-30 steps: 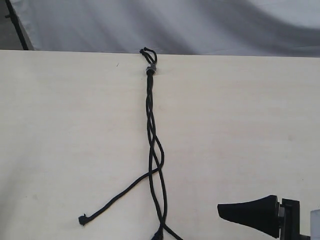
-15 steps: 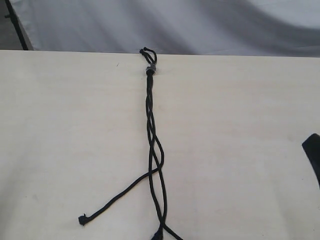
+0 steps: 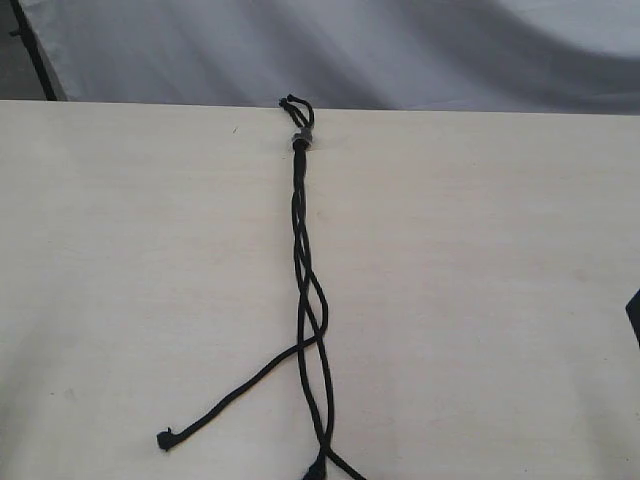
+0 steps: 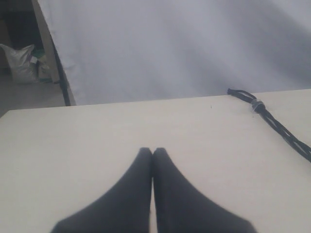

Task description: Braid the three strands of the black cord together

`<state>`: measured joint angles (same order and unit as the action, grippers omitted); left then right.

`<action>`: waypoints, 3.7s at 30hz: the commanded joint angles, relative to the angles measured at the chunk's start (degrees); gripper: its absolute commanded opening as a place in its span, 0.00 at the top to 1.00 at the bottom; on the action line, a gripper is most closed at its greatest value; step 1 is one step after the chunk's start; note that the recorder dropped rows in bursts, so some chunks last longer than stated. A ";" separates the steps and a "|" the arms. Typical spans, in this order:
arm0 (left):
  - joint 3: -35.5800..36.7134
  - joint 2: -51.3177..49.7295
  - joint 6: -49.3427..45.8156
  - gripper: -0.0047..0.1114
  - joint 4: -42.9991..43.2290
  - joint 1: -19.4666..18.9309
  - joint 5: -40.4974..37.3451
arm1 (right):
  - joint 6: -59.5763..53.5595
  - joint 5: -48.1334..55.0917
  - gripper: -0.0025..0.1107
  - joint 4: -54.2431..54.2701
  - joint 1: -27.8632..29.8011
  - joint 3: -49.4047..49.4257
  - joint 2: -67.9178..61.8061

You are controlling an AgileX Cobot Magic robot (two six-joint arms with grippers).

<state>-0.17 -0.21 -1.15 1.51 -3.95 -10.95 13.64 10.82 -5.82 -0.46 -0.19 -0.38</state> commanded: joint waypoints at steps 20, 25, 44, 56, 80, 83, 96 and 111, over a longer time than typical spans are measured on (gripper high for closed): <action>0.17 0.21 -0.11 0.96 -0.62 -0.17 -0.18 | -13.64 0.08 0.05 5.82 0.37 0.19 0.38; 0.17 0.21 -0.11 0.96 -0.62 -0.17 -0.18 | -18.61 0.47 0.05 5.82 0.37 0.19 0.38; 0.17 0.21 -0.11 0.96 -0.62 -0.17 -0.18 | -17.94 2.01 0.30 5.19 0.37 0.19 0.38; 0.17 0.21 -0.11 0.96 -0.62 -0.17 -0.18 | -16.37 4.60 0.98 5.82 0.37 0.19 0.38; 0.17 0.21 -0.11 0.96 -0.62 -0.17 -0.18 | -15.61 9.07 0.98 5.36 0.37 0.19 0.38; 0.17 0.21 -0.11 0.96 -0.62 -0.17 -0.18 | -15.61 9.07 0.98 5.36 0.37 0.19 0.38; 0.17 0.21 -0.11 0.96 -0.62 -0.17 -0.18 | -15.61 9.07 0.98 5.36 0.37 0.19 0.38; 0.17 0.21 -0.11 0.96 -0.62 -0.17 -0.18 | -15.61 9.07 0.98 5.36 0.37 0.19 0.38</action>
<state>-0.17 -0.21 -1.15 1.51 -3.95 -10.95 -2.10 19.99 0.00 -0.46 -0.19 -0.38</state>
